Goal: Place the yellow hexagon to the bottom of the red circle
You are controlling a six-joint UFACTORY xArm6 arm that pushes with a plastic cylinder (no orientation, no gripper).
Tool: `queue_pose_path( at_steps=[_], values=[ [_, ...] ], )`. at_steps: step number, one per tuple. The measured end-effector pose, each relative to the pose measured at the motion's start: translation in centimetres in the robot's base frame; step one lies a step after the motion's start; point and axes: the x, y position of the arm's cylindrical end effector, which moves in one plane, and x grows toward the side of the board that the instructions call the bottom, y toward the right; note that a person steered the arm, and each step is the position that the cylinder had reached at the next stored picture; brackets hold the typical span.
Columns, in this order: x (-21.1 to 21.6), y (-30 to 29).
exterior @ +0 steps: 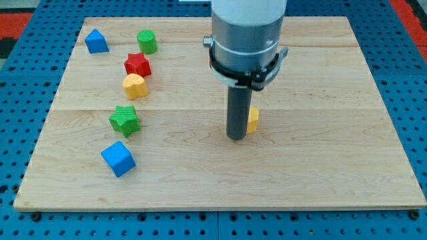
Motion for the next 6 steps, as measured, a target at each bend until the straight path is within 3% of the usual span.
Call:
queue_pose_path(
  at_steps=[1, 3, 4, 6],
  values=[
    [-3.1, 0.0],
    [0.5, 2.7],
    [-1.4, 6.2],
    [-6.7, 3.1]
  ],
)
